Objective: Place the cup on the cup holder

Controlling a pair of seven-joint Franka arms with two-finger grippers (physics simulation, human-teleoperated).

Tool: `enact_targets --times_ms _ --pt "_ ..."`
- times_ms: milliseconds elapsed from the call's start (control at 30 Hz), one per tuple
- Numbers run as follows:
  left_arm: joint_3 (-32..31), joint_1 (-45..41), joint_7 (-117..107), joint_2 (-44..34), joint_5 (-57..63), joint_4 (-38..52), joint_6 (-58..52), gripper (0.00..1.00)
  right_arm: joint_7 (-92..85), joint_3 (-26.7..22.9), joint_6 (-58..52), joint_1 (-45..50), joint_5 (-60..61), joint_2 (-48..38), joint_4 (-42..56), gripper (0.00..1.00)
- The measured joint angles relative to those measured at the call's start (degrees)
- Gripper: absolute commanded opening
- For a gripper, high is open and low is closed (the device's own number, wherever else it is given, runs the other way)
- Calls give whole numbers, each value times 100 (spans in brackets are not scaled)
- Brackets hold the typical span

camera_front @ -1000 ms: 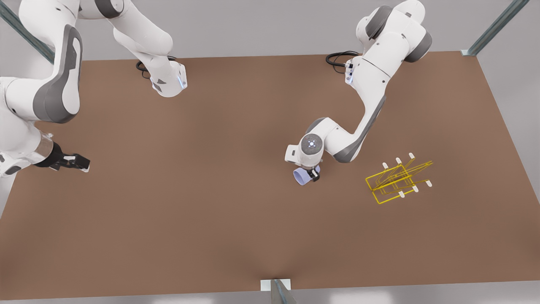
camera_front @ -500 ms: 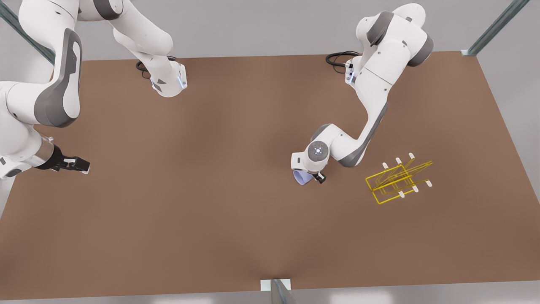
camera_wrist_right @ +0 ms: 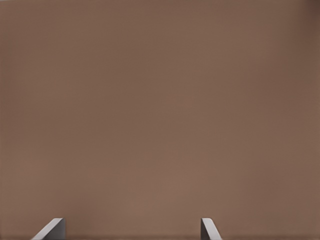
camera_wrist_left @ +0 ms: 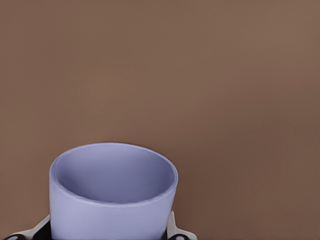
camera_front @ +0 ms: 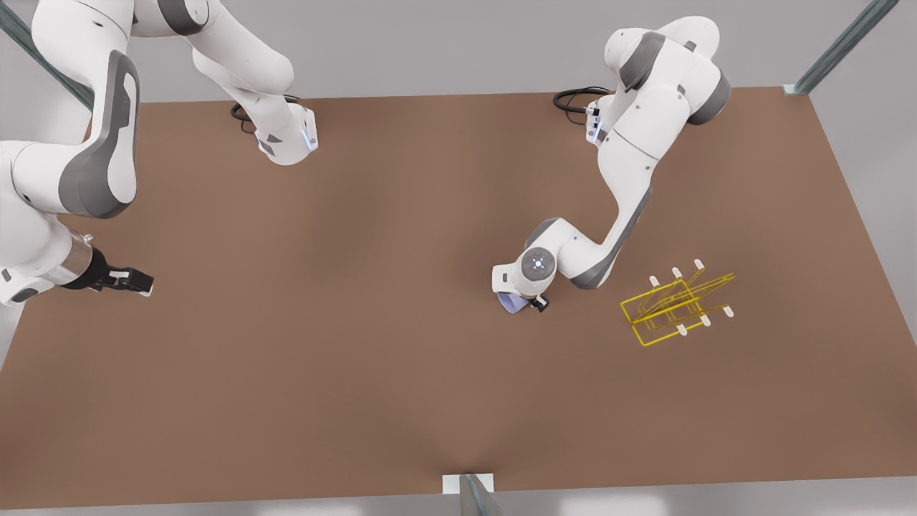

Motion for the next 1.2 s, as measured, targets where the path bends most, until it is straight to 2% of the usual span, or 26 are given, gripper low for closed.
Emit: enact_targets --times_ms 33,67,133,300,367,500,600,667,733,833,1000,1200 --pt "0 2 -13 3 0 0 10 96 2 0 0 0 -3 -2 0 100" --pt "0 0 -28 5 3 0 19 88 5 0 0 0 -5 1 0 100" --pt "0 3 -60 6 12 0 34 83 9 0 0 0 -7 3 0 100" --pt "-2 -5 -121 -7 32 58 9 82 19 0 0 0 -10 3 0 100" --pt "-6 -73 -89 -26 158 421 -353 82 22 0 0 0 -11 3 0 100" --pt "-6 -809 180 -38 1368 1749 -2545 82 28 0 0 0 -11 3 0 100" --pt "2 -1531 575 -3 3227 1952 -4644 83 31 0 1 0 -11 4 3 100" --pt "35 -1782 919 47 4636 1617 -5877 83 33 0 5 0 -11 3 7 100" --pt "85 -1827 1249 29 5768 865 -6957 83 34 0 9 0 -13 3 8 100" --pt "116 -1651 1658 -124 6671 -257 -8160 83 36 0 12 0 -15 3 9 100" --pt "105 -1317 2079 -174 7159 -1393 -9153 83 37 0 20 38 -67 21 16 100" --pt "42 -1226 2172 -128 6840 -1726 -9175 83 41 51 22 245 -528 30 17 100"
